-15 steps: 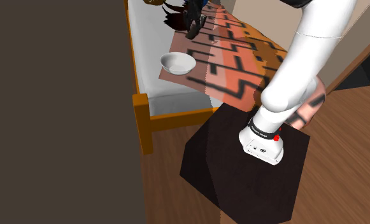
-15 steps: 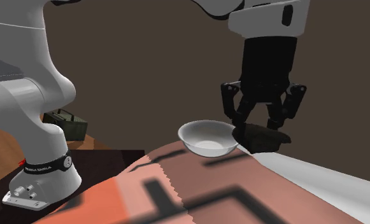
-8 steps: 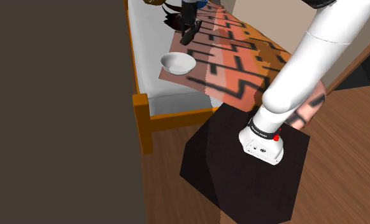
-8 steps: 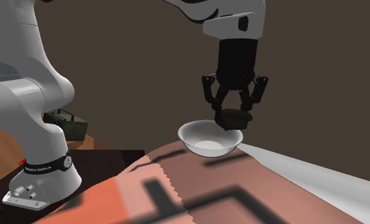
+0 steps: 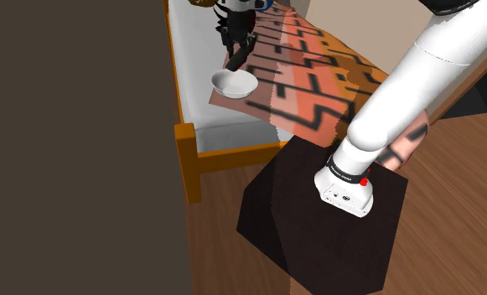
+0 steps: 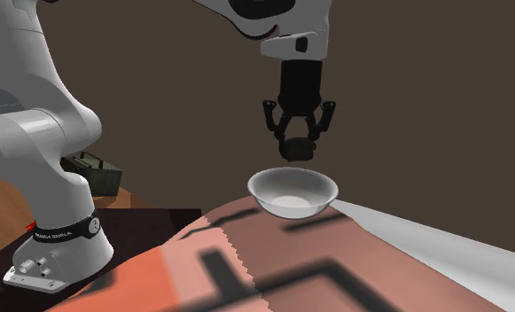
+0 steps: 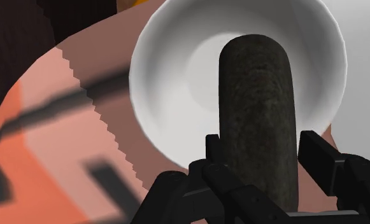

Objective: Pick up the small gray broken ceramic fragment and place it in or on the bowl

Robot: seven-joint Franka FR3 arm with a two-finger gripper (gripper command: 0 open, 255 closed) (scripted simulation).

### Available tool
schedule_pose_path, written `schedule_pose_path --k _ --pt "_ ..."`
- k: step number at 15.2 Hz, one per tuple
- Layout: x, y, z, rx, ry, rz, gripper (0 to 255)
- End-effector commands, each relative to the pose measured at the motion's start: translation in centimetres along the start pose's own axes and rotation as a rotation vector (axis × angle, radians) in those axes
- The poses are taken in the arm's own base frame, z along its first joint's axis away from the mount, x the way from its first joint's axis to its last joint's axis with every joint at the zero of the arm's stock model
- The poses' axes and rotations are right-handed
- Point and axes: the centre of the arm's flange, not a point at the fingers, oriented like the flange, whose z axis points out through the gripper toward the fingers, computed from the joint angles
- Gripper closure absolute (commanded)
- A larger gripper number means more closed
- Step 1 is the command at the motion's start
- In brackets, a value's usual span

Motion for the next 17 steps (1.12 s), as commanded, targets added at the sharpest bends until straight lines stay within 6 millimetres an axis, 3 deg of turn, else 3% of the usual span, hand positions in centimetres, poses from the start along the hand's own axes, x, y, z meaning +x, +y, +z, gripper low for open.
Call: schedule_pose_path --k 1,12,17 --pt "-1.1 0.2 0.5 0.000 0.000 0.002 255" --pt "-1.5 0.1 6.3 0.000 0.000 0.002 255" --pt "-1.5 0.1 6.6 0.000 0.000 0.002 255"
